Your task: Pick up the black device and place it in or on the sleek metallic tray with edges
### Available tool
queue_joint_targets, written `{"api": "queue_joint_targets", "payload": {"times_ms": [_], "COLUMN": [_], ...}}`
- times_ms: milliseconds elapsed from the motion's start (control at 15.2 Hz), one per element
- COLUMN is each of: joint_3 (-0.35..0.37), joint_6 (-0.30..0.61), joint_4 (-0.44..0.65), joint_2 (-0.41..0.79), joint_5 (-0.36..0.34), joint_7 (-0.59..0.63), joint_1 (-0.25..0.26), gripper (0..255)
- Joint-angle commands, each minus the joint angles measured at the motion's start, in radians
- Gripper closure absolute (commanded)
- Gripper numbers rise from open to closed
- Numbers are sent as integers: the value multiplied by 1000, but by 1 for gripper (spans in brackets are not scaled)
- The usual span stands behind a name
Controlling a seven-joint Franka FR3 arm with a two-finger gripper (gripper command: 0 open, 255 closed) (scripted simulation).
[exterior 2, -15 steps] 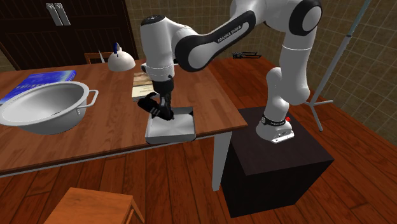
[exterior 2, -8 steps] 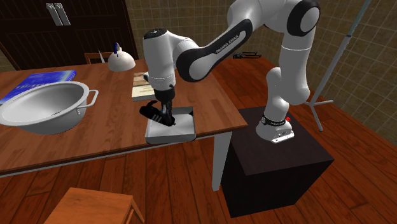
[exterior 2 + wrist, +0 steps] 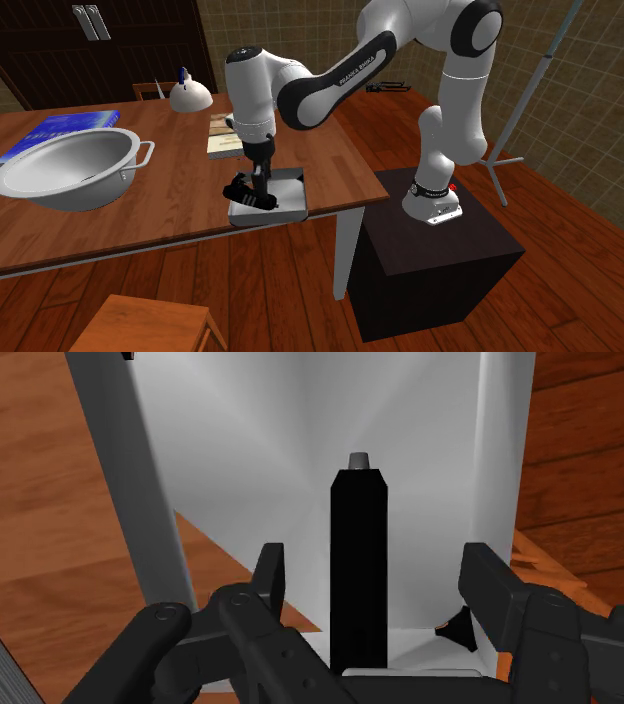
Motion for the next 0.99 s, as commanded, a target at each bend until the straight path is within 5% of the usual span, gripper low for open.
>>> {"api": "queue_joint_targets", "payload": {"times_ms": [0,198,462,924], "joint_3": [0,0,2,2], "joint_6": [0,0,-121,-121], "joint_4": [0,0,95,95], "joint_2": [0,0,-27,-27], "joint_5": [0,0,7,7], "joint_7": [0,0,-5,-5], "joint_1": [0,0,2,2], "gripper": [0,0,0,0]}}
